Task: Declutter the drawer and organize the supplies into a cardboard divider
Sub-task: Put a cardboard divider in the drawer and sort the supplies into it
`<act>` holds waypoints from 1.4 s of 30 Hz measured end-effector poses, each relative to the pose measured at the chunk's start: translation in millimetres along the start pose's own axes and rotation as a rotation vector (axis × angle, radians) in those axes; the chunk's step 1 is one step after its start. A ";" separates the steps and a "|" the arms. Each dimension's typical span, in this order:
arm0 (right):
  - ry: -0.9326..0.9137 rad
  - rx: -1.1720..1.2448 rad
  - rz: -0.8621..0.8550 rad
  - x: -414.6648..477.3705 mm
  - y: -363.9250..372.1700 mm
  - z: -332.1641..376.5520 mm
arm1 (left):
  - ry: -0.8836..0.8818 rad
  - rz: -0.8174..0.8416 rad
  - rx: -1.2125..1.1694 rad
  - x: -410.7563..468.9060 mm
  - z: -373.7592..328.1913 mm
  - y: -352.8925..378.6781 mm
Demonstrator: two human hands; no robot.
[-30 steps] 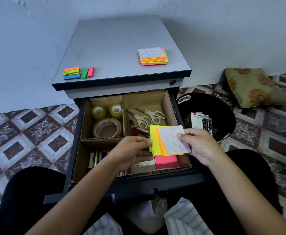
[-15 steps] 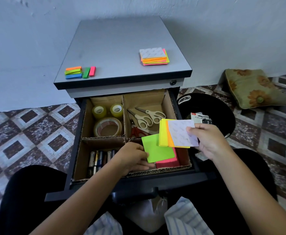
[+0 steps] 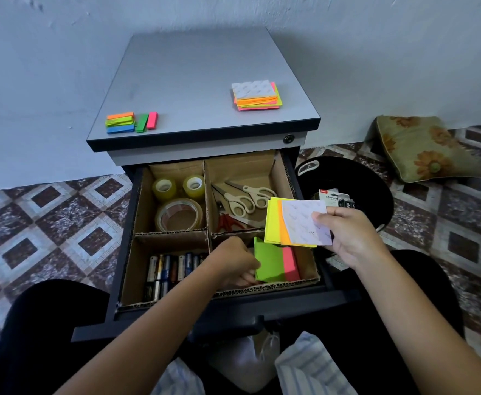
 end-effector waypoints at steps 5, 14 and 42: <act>0.007 0.006 0.015 -1.2 1.4 -0.3 | 0.037 -0.104 0.110 17.0 9.4 11.1; 0.032 0.024 -0.002 -1.4 -2.5 -2.7 | 0.118 -0.193 0.309 21.6 14.7 9.3; -0.009 -0.166 -0.052 -3.5 -0.8 -9.2 | 0.112 -0.001 -0.433 -16.7 5.2 -5.6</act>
Point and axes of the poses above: each hand's wrist, its own x-axis towards the middle knuckle, its own y-axis out of the palm, z = x × y, the point moved 2 cm from there along x, towards the middle knuckle, and after that the axes turned 11 degrees about -x, right-handed, at the moved point
